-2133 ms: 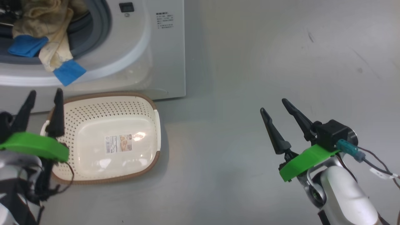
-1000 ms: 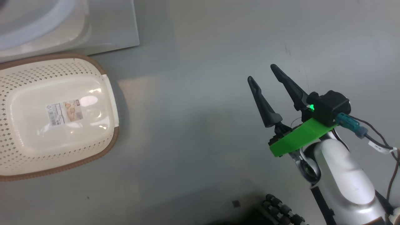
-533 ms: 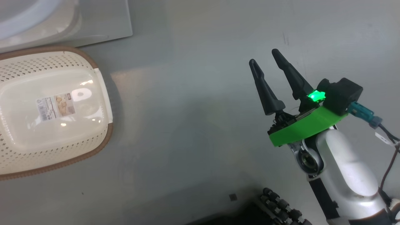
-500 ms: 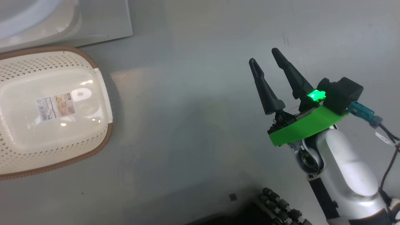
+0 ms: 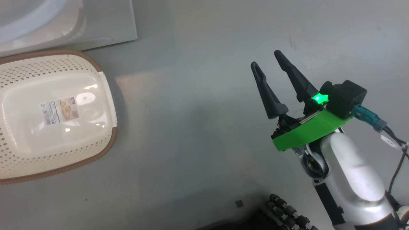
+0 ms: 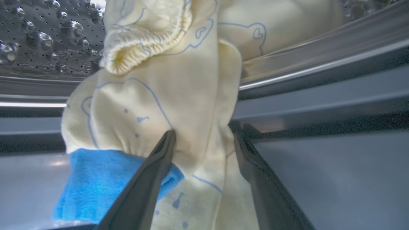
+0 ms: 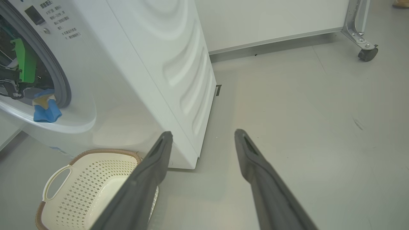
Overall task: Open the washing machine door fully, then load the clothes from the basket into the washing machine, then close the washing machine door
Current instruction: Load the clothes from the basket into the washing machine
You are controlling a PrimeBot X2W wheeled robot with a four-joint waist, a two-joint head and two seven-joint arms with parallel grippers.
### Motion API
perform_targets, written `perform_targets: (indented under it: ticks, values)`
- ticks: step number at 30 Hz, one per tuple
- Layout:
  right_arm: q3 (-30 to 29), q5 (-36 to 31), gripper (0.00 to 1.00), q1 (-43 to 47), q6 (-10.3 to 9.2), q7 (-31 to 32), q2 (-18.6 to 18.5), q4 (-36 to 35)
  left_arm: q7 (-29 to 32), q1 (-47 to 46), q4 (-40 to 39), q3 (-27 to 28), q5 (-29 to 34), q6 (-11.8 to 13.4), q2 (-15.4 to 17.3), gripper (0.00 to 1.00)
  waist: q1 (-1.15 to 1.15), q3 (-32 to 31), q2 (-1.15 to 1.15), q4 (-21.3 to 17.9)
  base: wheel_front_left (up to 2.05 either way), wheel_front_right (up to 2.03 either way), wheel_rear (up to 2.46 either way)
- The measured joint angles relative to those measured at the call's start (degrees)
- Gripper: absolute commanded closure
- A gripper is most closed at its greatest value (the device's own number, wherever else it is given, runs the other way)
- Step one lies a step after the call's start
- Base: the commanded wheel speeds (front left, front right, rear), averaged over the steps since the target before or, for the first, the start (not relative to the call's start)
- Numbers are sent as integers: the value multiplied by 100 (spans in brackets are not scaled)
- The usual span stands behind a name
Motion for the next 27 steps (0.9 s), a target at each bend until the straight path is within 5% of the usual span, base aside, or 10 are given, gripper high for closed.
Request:
perform_targets:
  ticks: [16, 17, 18, 19, 27]
  values:
    - [55, -99, 0, 0, -1, 0, 0, 30, 534, -43, -171, -610, -754, -8, 254, 0, 0, -4, 0, 19, 0, 0, 0]
    - [55, -98, 0, 0, -1, 0, 0, 30, 578, -77, -142, -616, -772, -8, 253, 32, 0, 2, 0, 19, 0, 0, 0]
    - [54, -99, 0, 0, -1, 0, 0, 30, 600, -108, -113, -628, -798, -8, 253, 81, 0, 6, 0, 19, 0, 0, 0]
    - [54, -99, 0, 0, -1, 0, 0, 30, 600, -129, -88, -647, -800, -9, 253, 100, 0, 8, 0, 19, 0, 0, 0]
    - [53, -99, 0, -1, -1, 0, 0, 37, 600, -153, 137, -750, -802, -10, 224, 100, 0, -42, 0, 21, 0, 0, 0]
